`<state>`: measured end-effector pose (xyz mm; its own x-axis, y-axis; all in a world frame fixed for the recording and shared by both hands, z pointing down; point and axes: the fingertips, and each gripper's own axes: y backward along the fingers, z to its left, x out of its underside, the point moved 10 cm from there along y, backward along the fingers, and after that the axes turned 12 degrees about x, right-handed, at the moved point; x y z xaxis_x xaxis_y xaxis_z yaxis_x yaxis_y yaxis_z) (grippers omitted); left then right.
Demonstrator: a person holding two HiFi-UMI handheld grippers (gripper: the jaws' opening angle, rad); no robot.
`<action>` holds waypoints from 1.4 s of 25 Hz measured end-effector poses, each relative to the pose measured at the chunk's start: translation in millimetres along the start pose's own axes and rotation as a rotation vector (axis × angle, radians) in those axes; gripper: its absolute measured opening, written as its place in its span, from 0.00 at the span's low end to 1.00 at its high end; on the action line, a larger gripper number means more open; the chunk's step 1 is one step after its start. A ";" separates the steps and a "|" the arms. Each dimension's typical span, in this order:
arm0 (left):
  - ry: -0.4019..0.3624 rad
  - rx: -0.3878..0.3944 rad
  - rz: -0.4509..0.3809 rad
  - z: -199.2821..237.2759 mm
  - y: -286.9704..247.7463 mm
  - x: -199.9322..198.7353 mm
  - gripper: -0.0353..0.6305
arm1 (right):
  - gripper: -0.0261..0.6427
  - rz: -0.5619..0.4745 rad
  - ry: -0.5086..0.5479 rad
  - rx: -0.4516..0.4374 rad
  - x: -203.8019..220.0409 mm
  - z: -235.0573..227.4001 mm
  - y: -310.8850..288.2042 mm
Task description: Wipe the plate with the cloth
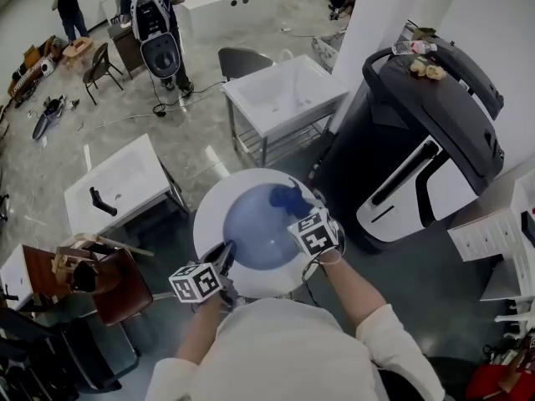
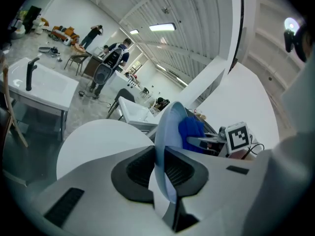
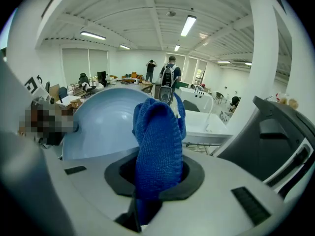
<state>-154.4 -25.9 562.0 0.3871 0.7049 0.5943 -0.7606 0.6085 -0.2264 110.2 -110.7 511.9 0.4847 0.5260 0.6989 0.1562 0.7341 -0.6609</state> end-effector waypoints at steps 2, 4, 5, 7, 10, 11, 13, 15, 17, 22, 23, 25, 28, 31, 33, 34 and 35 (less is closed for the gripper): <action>0.000 0.006 0.023 -2.7 -3.8 5.3 0.14 | 0.17 -0.029 -0.006 -0.019 -12.4 5.7 2.5; -0.001 0.007 0.035 -5.4 -8.1 9.5 0.14 | 0.17 -0.051 -0.004 -0.065 -22.7 20.6 4.8; -0.001 0.006 0.037 -6.4 -10.4 11.0 0.14 | 0.17 -0.059 0.004 -0.092 -25.5 30.3 4.7; 0.001 0.001 0.036 -6.8 -13.8 11.7 0.14 | 0.17 -0.064 0.023 -0.151 -27.4 51.2 4.0; 0.009 -0.013 0.023 -2.5 -13.6 7.8 0.14 | 0.17 -0.052 0.047 -0.237 -24.1 80.1 2.8; 0.010 -0.019 0.016 -0.9 -12.7 6.0 0.14 | 0.17 -0.043 0.058 -0.265 -21.3 88.2 1.9; 0.014 -0.034 -0.001 1.7 -11.0 2.8 0.14 | 0.17 -0.022 0.082 -0.325 -12.9 102.3 -0.2; 0.021 -0.043 -0.024 4.3 -9.6 -1.4 0.14 | 0.17 0.000 0.089 -0.370 -6.8 112.1 2.8; 0.026 -0.048 -0.048 7.7 -8.5 -7.5 0.14 | 0.17 0.017 0.089 -0.399 -0.7 116.5 4.5; 0.019 -0.064 -0.108 17.1 1.7 -24.7 0.14 | 0.17 0.107 0.143 -0.409 24.9 111.2 -0.9; 0.018 -0.065 -0.111 17.9 3.8 -26.6 0.14 | 0.17 0.124 0.148 -0.394 29.9 107.7 -1.3; 0.014 -0.068 -0.108 19.5 7.0 -27.6 0.14 | 0.17 0.145 0.139 -0.356 37.7 99.1 -2.6; 0.026 -0.071 -0.094 23.0 10.6 -22.1 0.14 | 0.17 0.157 0.115 -0.281 42.4 82.6 -4.7; 0.058 -0.063 -0.075 24.4 9.6 -12.1 0.14 | 0.17 0.145 0.074 -0.194 42.9 61.8 -7.6; 0.087 -0.055 -0.071 25.7 8.1 -4.1 0.14 | 0.17 0.129 0.046 -0.142 41.1 49.3 -8.4; 0.098 -0.053 -0.070 26.1 7.8 -0.9 0.14 | 0.17 0.120 0.033 -0.123 39.8 44.5 -8.2; 0.104 -0.053 -0.067 26.1 7.7 1.4 0.14 | 0.17 0.113 0.021 -0.109 38.5 40.8 -7.8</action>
<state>-173.3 -29.8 581.2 0.4904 0.6944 0.5267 -0.7039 0.6719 -0.2305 92.5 -78.6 555.1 0.5225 0.5925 0.6131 0.1911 0.6193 -0.7615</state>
